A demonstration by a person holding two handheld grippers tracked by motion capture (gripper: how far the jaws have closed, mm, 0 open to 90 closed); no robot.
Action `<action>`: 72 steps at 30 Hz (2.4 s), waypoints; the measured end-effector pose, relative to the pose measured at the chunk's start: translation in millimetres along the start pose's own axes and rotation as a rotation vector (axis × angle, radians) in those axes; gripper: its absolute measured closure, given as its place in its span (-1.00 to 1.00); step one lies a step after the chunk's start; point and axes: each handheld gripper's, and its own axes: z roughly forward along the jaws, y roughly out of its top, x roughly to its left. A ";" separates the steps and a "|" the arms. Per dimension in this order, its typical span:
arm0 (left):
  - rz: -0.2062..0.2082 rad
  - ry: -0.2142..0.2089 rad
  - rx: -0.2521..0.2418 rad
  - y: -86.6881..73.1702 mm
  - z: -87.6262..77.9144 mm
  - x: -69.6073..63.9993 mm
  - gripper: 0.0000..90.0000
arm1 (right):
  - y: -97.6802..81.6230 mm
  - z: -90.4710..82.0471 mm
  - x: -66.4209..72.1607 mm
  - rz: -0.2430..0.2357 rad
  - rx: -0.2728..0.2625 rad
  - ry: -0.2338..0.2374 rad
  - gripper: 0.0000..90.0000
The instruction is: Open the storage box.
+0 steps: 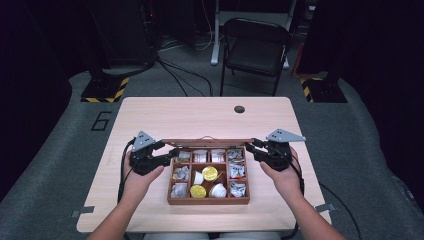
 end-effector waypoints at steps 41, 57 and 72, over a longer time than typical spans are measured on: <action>-0.076 0.075 -0.087 3.2 43.2 5.4 -0.29 | -2.9 48.1 -5.1 0.087 -0.029 -0.070 -0.11; -0.108 0.081 -0.087 0.8 58.4 12.2 -0.29 | -16.0 70.4 -13.5 0.124 0.009 -0.095 -0.11; -0.136 0.056 -0.090 -9.3 73.1 19.6 -0.34 | -20.4 84.8 -17.4 0.126 0.015 -0.099 -0.14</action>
